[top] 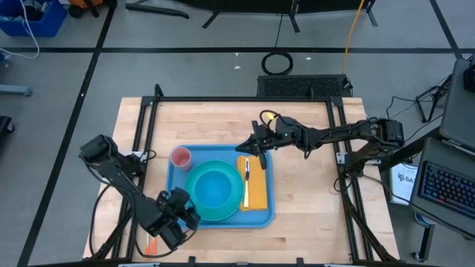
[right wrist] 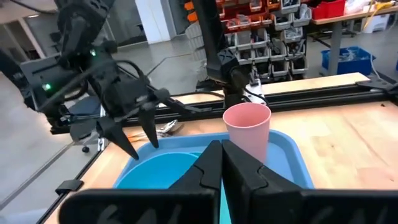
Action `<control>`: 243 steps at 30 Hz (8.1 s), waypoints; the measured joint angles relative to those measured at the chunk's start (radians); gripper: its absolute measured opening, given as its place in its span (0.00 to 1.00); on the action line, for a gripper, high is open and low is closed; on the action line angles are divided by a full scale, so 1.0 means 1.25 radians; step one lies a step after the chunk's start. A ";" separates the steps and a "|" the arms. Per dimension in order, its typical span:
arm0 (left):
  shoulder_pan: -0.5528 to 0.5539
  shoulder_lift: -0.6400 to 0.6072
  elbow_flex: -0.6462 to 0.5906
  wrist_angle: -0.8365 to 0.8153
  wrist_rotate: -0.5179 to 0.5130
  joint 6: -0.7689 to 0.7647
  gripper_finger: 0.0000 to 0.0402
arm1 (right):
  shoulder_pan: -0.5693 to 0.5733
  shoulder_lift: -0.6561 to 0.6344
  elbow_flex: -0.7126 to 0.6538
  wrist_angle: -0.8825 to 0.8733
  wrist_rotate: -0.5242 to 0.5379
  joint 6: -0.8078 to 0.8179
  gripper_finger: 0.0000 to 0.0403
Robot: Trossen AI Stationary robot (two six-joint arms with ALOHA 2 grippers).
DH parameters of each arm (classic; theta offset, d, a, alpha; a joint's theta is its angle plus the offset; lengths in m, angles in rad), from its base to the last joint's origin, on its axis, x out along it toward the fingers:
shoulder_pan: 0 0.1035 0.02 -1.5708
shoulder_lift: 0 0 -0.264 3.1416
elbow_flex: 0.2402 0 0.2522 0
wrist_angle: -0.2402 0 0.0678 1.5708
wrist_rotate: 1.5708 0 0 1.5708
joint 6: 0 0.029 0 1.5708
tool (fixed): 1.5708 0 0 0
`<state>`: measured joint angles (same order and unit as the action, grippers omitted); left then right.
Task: Set up tray
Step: Put the orange spoon on the yellow napkin to the right of the yellow knife
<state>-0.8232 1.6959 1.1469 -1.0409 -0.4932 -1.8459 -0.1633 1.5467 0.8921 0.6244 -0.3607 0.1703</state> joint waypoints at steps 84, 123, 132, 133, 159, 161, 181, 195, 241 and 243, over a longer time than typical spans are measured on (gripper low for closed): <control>-0.231 0.131 0.020 -0.033 0.560 -0.591 0.21 | 0.033 0.000 0.000 0.126 -0.030 -0.020 0.00; -0.173 0.130 0.019 -0.039 0.678 -0.570 0.38 | 0.091 0.000 0.000 0.119 -0.030 -0.015 0.00; -0.191 0.130 0.020 -0.031 0.658 -0.563 0.34 | 0.091 0.000 0.000 0.119 -0.029 -0.015 0.00; -0.192 0.130 0.019 -0.025 0.660 -0.562 0.33 | 0.091 0.000 0.000 0.119 -0.029 -0.015 0.00; -0.242 0.184 0.020 0.041 0.673 -0.621 0.18 | 0.095 0.000 0.000 0.114 -0.028 -0.015 0.00; -0.251 0.184 0.021 0.041 0.658 -0.621 0.18 | 0.096 0.000 0.000 0.114 -0.028 -0.015 0.00; -0.270 0.187 0.018 0.034 0.535 -0.602 0.18 | 0.096 0.000 0.000 0.119 -0.027 -0.020 0.00; -0.263 0.187 0.018 0.044 0.508 -0.581 0.04 | 0.096 0.000 0.000 0.119 -0.027 -0.020 0.00; -0.221 0.188 0.095 -0.140 0.403 -0.574 0.23 | 0.096 0.000 0.000 0.118 -0.027 -0.021 0.00; -0.216 0.188 0.081 -0.128 0.408 -0.565 0.27 | 0.096 0.000 0.000 0.118 -0.027 -0.021 0.00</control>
<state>-1.0930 1.9308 1.2487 -1.2013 0.0167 -2.5523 -0.0429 1.5463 0.8925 0.7718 -0.3943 0.1442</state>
